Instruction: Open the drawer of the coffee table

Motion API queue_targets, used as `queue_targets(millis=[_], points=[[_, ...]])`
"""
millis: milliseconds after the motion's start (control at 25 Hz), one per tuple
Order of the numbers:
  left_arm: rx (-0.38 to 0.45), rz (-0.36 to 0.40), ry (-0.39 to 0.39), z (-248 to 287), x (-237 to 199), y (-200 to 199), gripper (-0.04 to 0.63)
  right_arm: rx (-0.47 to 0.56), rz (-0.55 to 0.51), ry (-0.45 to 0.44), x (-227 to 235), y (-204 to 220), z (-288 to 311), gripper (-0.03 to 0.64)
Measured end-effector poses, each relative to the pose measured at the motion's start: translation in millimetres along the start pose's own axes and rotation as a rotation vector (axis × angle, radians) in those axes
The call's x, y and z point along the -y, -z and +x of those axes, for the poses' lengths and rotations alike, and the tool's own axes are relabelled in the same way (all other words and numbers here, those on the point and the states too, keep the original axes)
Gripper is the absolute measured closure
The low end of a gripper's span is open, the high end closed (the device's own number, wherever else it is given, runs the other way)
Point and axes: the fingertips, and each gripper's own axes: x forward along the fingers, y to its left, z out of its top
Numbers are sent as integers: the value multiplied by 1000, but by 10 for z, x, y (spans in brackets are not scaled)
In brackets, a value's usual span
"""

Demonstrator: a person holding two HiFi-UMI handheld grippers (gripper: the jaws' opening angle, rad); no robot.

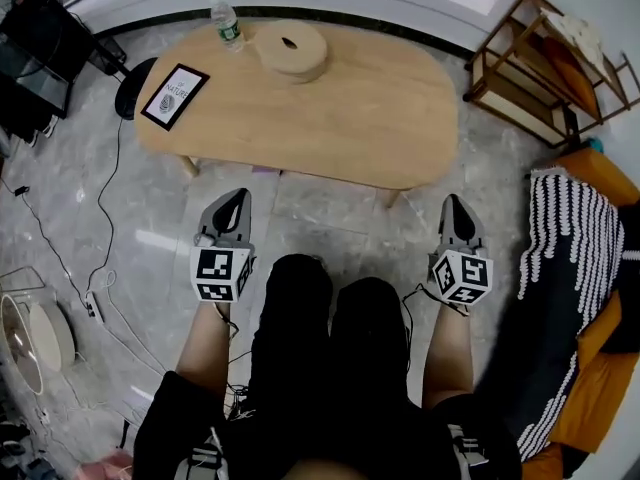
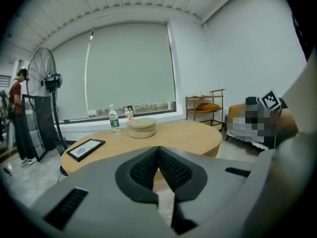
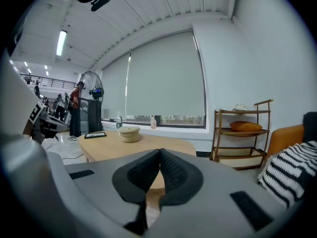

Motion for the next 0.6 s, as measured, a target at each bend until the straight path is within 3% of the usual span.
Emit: queue_targets(millis=[120, 280, 480, 600], points=[[23, 53, -12, 233, 80, 582, 579, 16, -6, -11, 82, 627, 131, 600], [64, 62, -41, 277, 139, 1045, 578, 53, -29, -43, 67, 1069, 167, 600], [31, -49, -77, 155, 116, 1439, 579, 9, -38, -60, 65, 1298, 37, 598], [10, -41, -81, 120, 140, 1523, 580, 17, -28, -62, 121, 1342, -39, 598]])
